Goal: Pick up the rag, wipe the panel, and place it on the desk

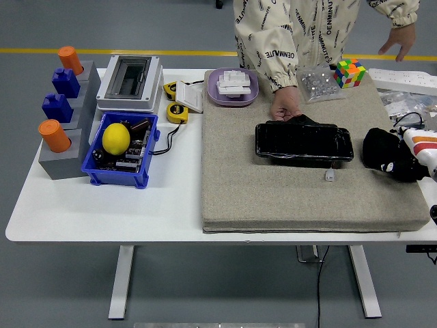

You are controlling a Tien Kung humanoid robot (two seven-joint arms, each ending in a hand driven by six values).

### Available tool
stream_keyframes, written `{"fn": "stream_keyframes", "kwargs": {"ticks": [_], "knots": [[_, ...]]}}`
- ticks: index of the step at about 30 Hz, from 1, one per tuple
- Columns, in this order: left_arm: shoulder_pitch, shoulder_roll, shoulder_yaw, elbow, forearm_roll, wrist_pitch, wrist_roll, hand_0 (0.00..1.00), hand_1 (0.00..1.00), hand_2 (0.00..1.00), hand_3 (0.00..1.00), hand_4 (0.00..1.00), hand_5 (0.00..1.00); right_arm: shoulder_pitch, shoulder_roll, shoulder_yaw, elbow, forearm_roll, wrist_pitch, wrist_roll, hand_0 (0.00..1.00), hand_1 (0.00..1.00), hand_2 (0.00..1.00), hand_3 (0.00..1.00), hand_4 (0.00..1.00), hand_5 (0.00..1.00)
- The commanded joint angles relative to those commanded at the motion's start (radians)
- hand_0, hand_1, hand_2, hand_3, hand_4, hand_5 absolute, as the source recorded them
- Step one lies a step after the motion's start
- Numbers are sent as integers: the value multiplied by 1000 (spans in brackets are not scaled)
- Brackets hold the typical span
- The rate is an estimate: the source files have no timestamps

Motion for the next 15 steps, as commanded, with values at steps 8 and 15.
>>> {"fn": "stream_keyframes", "kwargs": {"ticks": [8,15], "knots": [[-3,0,6,-1,-5,-1,0,604,642,657,560,627,445,-2,25,6,-18,5,-11,5,850,783,845,837,998,515],[-6,0,8,-2,-5,-1,-1,605,642,658,560,627,445,1,38,7,-27,8,-20,7,849,782,840,830,998,513]]}}
